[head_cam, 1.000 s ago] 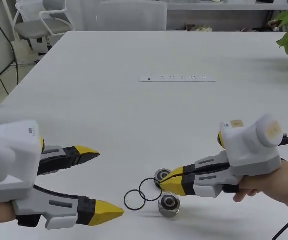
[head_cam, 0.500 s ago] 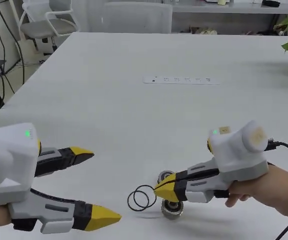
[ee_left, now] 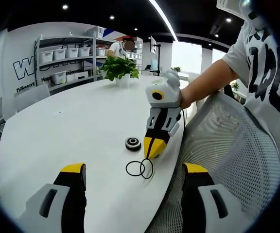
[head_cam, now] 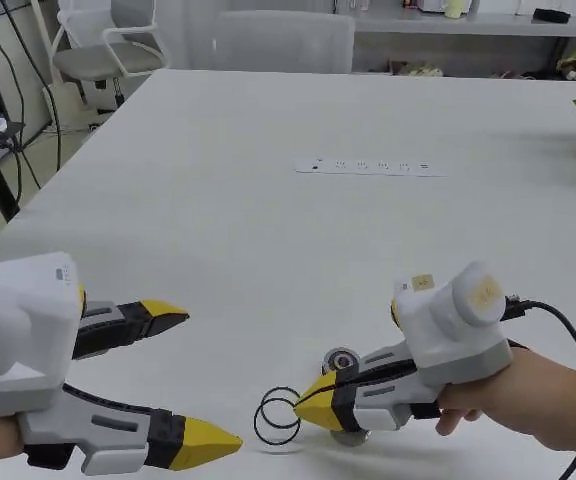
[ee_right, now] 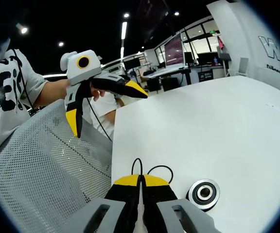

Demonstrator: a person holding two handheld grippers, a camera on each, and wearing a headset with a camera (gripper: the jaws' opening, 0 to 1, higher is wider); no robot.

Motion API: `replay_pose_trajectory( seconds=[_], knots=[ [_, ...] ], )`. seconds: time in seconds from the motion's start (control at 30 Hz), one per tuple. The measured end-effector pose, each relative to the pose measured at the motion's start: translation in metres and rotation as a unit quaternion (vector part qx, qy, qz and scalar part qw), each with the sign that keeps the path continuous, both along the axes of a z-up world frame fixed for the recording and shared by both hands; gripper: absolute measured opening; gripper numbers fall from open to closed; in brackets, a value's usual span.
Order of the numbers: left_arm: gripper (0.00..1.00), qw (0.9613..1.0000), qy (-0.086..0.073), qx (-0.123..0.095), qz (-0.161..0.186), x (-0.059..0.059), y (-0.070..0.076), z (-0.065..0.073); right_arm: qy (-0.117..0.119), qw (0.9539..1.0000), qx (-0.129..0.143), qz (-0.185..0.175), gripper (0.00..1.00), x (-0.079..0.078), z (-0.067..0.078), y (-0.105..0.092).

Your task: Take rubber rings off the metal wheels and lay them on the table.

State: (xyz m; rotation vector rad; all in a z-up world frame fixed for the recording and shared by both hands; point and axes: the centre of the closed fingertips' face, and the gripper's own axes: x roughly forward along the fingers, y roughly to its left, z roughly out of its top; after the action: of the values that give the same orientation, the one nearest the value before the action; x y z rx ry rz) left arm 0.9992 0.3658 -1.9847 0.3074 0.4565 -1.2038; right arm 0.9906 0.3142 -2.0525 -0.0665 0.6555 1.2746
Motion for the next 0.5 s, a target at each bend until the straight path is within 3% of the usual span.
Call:
replay_pose_trajectory(
  seconds=[0.17,0.5],
  knots=[
    [0.78,1.0000,0.000,0.001,0.001,0.0001,0.0012,-0.0003,0.005,1.0000,-0.003,0.005,0.00,-0.0034,-0.0025,0.0021],
    [0.78,1.0000,0.000,0.002,0.001,0.0009,0.0008,-0.0001,-0.011,0.9997,-0.022,0.000,0.00,-0.0003,-0.0089,-0.0038]
  ],
)
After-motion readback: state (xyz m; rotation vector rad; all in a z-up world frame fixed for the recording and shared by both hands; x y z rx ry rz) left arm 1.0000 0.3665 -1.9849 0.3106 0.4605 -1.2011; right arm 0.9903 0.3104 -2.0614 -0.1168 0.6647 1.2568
